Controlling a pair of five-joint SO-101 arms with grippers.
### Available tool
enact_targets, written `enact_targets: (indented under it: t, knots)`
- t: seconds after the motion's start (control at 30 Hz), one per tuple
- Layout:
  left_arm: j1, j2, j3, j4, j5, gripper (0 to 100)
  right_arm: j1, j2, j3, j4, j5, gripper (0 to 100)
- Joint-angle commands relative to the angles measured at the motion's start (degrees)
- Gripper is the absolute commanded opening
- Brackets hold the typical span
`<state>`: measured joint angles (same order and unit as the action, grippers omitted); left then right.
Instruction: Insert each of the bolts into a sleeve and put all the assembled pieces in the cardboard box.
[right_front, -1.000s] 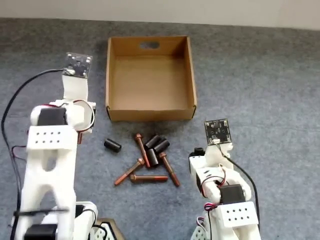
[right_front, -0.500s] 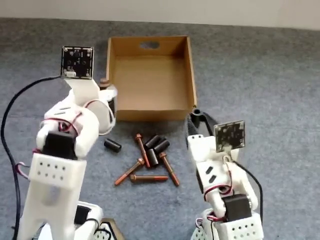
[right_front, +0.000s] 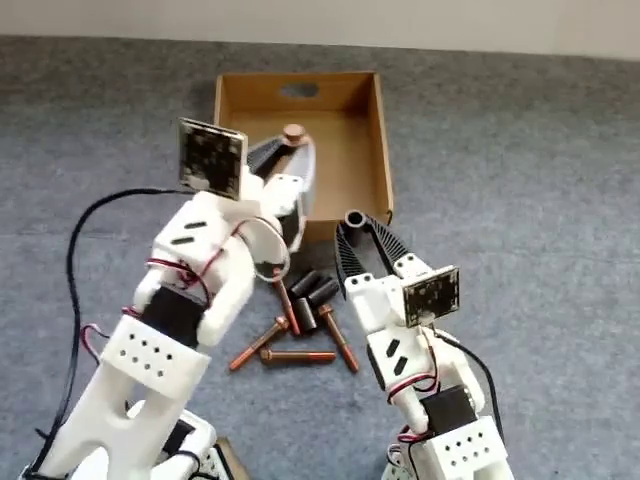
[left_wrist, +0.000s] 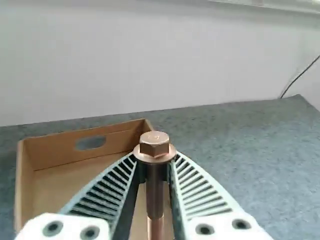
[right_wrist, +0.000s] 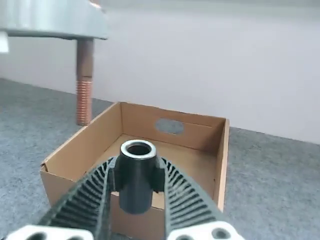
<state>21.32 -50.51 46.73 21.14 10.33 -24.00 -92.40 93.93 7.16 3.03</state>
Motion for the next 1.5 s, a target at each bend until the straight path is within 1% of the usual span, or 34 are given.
enact_targets:
  t: [0.0, 0.17, 0.23, 0.37, 0.43, 0.53, 0.6, 1.1, 1.27, 1.47]
  knots:
    - [4.18, -1.98, -0.22, -2.73, 0.26, 1, -0.48, -1.1, 1.36, -3.03, -0.18, 0.6]
    - [7.34, -1.98, -0.57, -3.08, 0.26, 1, 1.89, -1.1, 4.35, -6.02, -0.18, 0.6]
    - [8.66, -1.45, -0.04, -5.1, 0.26, 1, 2.42, -1.1, 4.62, -6.81, -0.18, 0.6]
    - [9.19, -1.45, 1.71, -10.64, 0.7, 1, 2.42, -1.1, 4.62, -6.73, -0.26, 0.6]
    - [8.75, -1.45, 2.33, -11.96, 4.04, 1, 2.42, -1.1, 4.7, -6.55, -0.26, 0.6]
    - [8.75, -1.45, 2.33, -11.87, 9.58, 1, 2.42, -1.1, 4.7, -6.55, -0.26, 0.6]
    - [8.75, -1.45, 2.33, -11.87, 10.99, 1, 2.42, -1.1, 4.7, -6.46, -0.26, 0.6]
    - [8.84, -1.36, 4.88, -12.22, 10.81, 1, 2.51, -1.1, 5.58, -6.73, -0.26, 0.6]
    - [8.92, -1.27, 5.14, -16.7, 10.81, 1, 2.51, -1.1, 5.58, -6.73, -0.26, 0.6]
    - [9.19, -1.27, 5.05, -17.05, 10.81, 1, 2.51, -1.1, 5.58, -6.64, -0.26, 0.6]
